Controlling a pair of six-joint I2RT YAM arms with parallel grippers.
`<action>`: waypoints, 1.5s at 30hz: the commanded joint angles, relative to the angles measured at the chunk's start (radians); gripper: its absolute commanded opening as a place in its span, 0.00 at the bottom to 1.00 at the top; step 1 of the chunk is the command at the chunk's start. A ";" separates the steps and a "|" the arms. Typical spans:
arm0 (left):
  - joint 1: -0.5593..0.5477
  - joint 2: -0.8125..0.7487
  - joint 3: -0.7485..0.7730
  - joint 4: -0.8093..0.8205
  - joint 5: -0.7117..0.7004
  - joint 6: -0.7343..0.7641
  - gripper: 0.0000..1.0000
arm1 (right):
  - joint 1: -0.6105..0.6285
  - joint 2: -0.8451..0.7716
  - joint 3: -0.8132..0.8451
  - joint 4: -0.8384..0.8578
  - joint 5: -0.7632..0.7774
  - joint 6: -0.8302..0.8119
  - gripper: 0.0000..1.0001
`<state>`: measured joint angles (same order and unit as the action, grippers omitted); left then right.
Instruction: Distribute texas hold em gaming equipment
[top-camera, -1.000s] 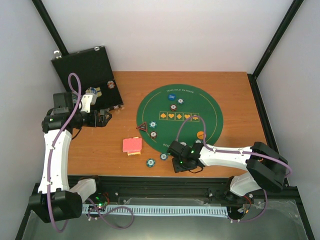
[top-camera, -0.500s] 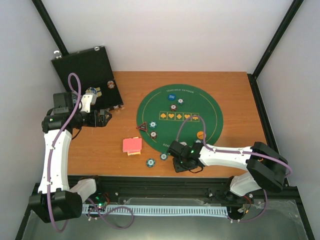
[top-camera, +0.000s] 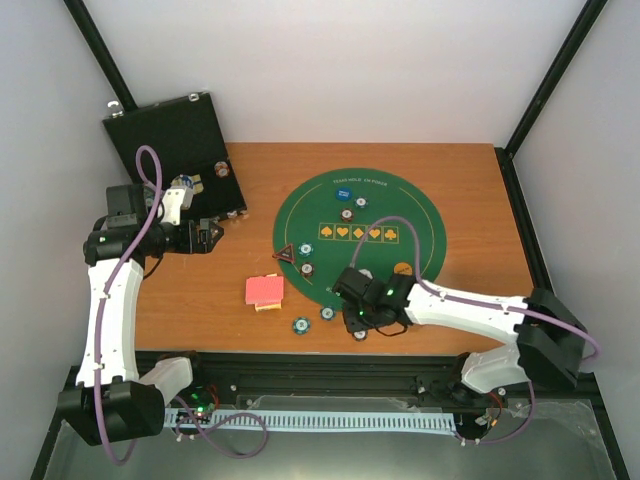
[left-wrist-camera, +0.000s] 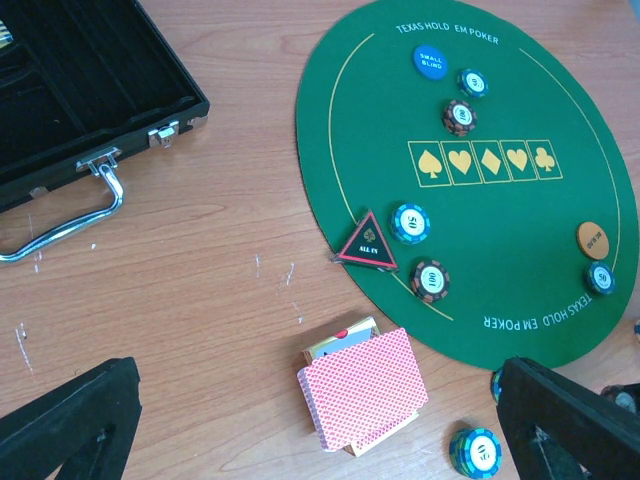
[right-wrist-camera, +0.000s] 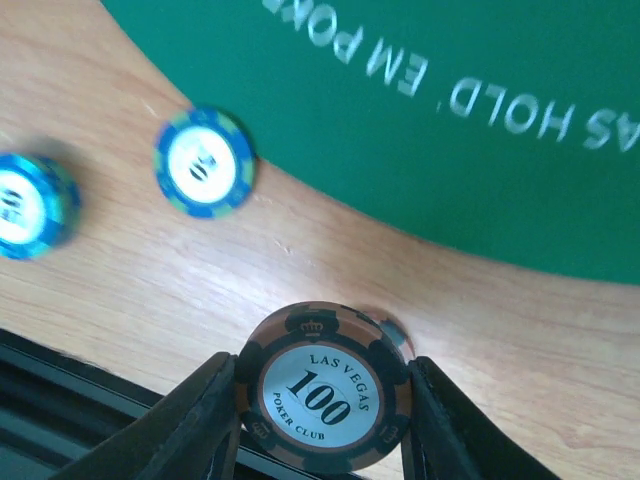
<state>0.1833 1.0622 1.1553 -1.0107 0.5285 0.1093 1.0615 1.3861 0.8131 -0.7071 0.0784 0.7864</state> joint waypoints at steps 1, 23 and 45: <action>0.005 0.002 0.046 -0.001 0.013 -0.007 1.00 | -0.058 -0.082 0.073 -0.090 0.037 -0.048 0.19; 0.006 0.012 0.062 -0.005 0.017 -0.005 1.00 | -0.783 0.013 0.041 -0.023 -0.032 -0.337 0.20; 0.007 0.021 0.063 -0.002 0.008 0.010 1.00 | -0.868 0.165 0.021 0.071 -0.055 -0.399 0.20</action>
<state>0.1833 1.0790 1.1755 -1.0111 0.5285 0.1101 0.1978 1.5330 0.8345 -0.6662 0.0364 0.4053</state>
